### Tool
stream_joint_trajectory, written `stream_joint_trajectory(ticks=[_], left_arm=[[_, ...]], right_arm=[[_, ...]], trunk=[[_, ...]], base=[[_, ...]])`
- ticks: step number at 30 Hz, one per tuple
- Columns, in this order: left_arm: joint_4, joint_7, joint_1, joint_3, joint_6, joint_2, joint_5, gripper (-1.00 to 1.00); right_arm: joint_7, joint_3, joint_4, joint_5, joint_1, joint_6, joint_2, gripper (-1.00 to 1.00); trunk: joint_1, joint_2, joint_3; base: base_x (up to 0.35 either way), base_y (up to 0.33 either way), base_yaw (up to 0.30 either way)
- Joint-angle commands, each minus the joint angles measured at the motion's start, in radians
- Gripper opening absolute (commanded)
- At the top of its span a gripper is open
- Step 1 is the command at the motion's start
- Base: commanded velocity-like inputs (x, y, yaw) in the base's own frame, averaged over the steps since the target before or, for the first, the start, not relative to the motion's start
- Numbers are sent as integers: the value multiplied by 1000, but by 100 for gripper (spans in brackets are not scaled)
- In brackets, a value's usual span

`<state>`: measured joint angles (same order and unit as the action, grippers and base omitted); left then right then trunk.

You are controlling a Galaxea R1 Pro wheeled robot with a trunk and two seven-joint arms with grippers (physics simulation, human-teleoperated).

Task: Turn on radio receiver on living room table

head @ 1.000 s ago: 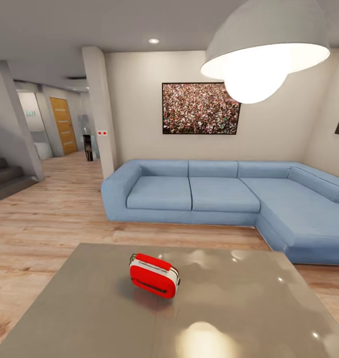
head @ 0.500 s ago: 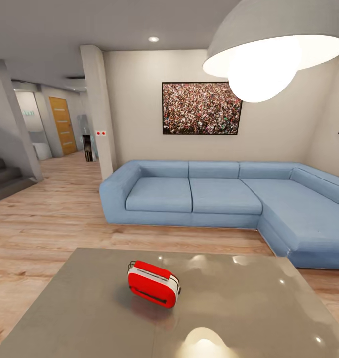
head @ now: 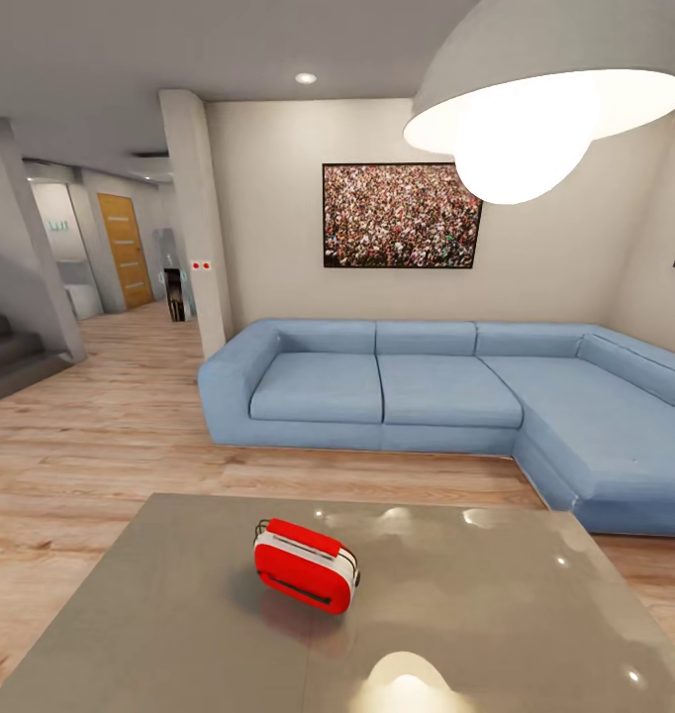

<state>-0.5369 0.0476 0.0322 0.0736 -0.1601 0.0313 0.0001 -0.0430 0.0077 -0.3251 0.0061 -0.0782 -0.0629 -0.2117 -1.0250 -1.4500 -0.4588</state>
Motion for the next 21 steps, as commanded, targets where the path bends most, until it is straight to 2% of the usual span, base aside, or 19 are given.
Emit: stream_joint_trajectory(ticks=[1,8,12,14,19,21], left_arm=[[0,0,0,0,0,0,0,100],[0,0,0,0,-1,-1,-1,100],[0,0,0,0,-1,0,-1,100],[0,0,0,0,-1,0,-1,100],[0,0,0,0,-1,-1,-2,100],[0,0,0,0,-1,-1,-2,100]], right_arm=[[0,0,0,0,0,0,0,100],[2,0,-18,1,-2,1,0,100],[3,1,-93,1,-7,4,0,100],[4,1,-153,1,-10,9,0,100],[7,1,-375,0,-13,28,0,100],[7,1,-472,-1,-13,68,4,100]], trunk=[[0,0,0],[0,0,0],[0,0,0],[0,0,0],[0,0,0],[0,0,0]], base=[[0,0,0],[0,0,0],[0,0,0],[0,0,0],[0,0,0],[0,0,0]])
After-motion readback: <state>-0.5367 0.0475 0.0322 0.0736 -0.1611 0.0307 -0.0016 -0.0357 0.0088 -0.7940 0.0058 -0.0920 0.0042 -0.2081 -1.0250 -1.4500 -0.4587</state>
